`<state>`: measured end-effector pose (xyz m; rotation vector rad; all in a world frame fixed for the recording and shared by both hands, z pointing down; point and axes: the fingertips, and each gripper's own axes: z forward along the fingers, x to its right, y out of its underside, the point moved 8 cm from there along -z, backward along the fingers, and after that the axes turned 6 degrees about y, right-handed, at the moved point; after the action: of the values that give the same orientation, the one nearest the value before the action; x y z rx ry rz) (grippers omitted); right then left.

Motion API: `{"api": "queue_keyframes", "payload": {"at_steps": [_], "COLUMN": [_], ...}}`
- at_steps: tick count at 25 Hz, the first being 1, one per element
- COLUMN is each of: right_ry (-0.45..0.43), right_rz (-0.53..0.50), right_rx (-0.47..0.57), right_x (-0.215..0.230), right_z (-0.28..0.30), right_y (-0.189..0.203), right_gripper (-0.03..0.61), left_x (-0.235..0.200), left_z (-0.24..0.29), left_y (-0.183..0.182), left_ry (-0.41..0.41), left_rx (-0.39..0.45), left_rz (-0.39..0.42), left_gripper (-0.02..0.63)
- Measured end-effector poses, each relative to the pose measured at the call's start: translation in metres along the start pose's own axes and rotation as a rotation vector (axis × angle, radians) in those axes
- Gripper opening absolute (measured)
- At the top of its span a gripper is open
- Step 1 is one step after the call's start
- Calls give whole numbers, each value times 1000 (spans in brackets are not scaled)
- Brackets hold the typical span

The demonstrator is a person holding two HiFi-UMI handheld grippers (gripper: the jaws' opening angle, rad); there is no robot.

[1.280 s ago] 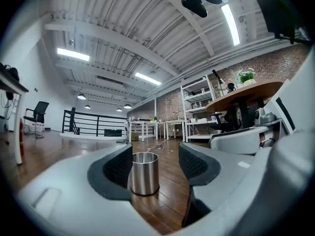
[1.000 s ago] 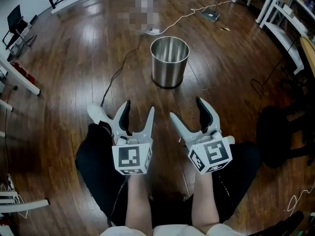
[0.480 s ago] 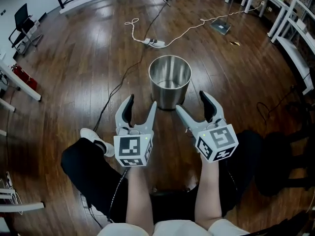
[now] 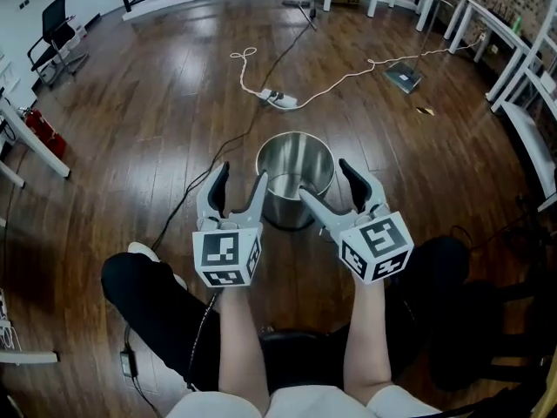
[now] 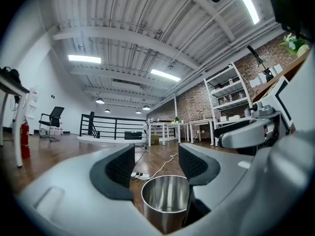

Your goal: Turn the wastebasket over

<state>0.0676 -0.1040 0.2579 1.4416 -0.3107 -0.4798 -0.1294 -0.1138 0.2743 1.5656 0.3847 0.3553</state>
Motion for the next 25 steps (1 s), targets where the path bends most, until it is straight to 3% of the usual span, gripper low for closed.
{"api": "queue_keyframes", "payload": {"at_steps": [7,13,17,21,25], "right_ry": [-135,-323,-376,-447,-453], "right_rz": [-103,-205,-265,-255,-386], "right_rx": [-143,-366,-510,-575,-648], "right_x": [25,-8,-27,-42,-55], "right_z": [52,97,136,164,192], "right_y": [16,73,122,160,176], "right_gripper": [354,353,294,196,133], "left_x": [-12,-25,-35,-44,-61], "left_z": [33,40,40,32,33], "left_y": [-1,19,44,77,96], "left_ry": [-49,-114,-151,-201,-267], "left_rx": [9,-6,-63,-143,-177], "left_rz": [13,-41,-43,-74,-146], "left_gripper": [295,256,253,253,253]}}
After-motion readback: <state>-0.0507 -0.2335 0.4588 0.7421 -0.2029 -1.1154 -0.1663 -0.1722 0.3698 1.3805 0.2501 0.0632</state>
